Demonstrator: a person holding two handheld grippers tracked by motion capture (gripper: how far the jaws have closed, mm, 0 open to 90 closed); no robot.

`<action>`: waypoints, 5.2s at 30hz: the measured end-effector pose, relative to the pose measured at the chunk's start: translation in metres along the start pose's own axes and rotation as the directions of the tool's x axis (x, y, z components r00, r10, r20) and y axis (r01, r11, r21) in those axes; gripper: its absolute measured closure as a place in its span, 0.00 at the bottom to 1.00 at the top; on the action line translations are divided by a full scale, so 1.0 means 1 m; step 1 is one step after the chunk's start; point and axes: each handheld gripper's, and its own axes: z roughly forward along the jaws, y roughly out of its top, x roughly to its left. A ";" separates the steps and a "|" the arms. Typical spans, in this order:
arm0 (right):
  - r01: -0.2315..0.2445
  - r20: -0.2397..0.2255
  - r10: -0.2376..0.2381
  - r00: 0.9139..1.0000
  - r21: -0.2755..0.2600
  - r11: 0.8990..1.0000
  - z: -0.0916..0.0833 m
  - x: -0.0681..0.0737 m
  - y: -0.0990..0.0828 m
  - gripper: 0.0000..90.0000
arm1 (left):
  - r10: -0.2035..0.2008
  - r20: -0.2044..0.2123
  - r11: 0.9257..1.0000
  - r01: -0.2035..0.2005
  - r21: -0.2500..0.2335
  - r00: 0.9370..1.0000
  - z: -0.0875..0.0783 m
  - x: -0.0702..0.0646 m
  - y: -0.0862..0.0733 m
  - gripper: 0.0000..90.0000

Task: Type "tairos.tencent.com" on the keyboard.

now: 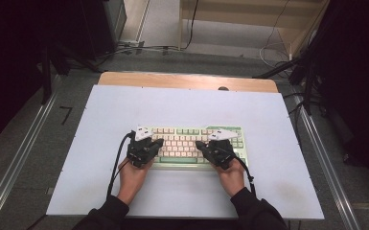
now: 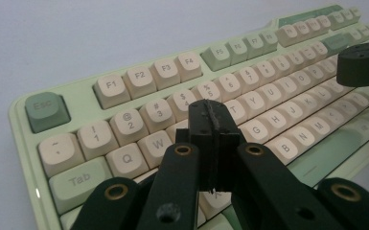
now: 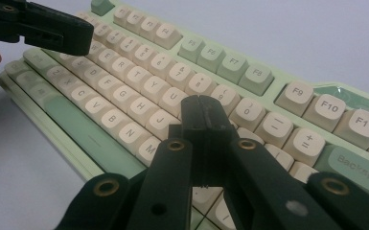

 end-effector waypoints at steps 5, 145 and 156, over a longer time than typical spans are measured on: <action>0.002 -0.001 -0.002 1.000 0.002 1.000 0.002 0.001 0.000 0.97 | 0.007 0.011 1.000 -0.007 -0.003 1.000 0.006 -0.005 0.004 1.00; 0.008 -0.012 -0.008 1.000 0.010 1.000 0.002 0.004 0.000 0.97 | 0.013 -0.026 1.000 -0.013 0.014 1.000 0.009 0.004 0.005 1.00; 0.012 -0.015 -0.012 1.000 0.012 1.000 0.002 0.006 0.000 0.97 | -0.003 -0.006 1.000 0.003 0.001 1.000 0.005 0.003 0.004 1.00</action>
